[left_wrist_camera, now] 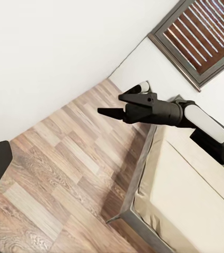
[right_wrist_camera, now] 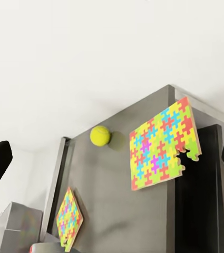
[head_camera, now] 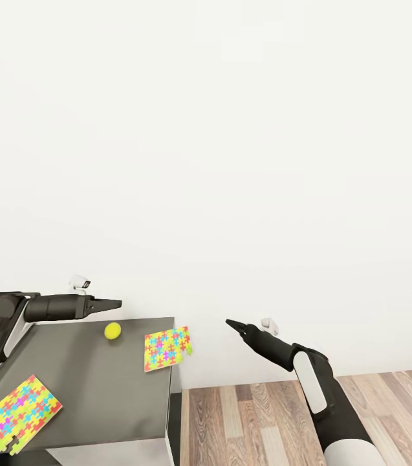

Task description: Put all the toys in the child's room - the three board games (two on the bed and one on the table), the two jigsaw puzzles on the table, and the tennis ball on the table - inside the toy box on the table in the child's room.

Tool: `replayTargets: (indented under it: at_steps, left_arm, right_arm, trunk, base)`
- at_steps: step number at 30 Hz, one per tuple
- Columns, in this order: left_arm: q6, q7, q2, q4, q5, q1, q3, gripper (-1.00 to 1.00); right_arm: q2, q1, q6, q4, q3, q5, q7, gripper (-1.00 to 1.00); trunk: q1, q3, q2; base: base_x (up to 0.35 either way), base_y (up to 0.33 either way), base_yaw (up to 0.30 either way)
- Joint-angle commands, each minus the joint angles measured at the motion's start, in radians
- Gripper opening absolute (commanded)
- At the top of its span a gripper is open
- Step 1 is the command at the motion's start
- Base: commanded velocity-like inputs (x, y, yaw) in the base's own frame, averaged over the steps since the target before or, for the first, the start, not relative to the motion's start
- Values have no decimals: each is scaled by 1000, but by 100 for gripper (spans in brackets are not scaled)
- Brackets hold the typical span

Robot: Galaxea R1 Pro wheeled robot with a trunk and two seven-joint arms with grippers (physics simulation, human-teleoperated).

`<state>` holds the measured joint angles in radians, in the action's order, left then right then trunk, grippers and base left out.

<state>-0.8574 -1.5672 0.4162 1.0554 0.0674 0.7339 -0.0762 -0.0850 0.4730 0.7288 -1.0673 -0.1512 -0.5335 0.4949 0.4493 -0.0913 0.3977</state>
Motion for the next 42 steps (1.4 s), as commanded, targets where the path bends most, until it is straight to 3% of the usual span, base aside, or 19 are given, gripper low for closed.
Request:
replayTargets:
  at_steps: [1,25,37,42]
  left_arm:
    - [-11,-4,0,0,0,1,1,100]
    - [-10,-4,1,0,0,1,-1,100]
    - [-9,-4,0,0,0,1,-1,100]
    - [-10,-4,3,2,7,1,-2,100]
  right_arm:
    - [-1,1,7,0,-4,-2,3,100]
    - [-3,1,9,0,-5,-6,2,100]
    - [-7,2,16,2,0,1,-3,100]
    - [-12,11,22,61,0,0,-5,100]
  trunk:
    - [1,-2,2]
    - [1,-2,2]
    - [1,-2,2]
    - [1,-2,2]
  base:
    - [0,0,0]
    - [2,0,0]
    - [149,-64,0]
    - [40,-19,0]
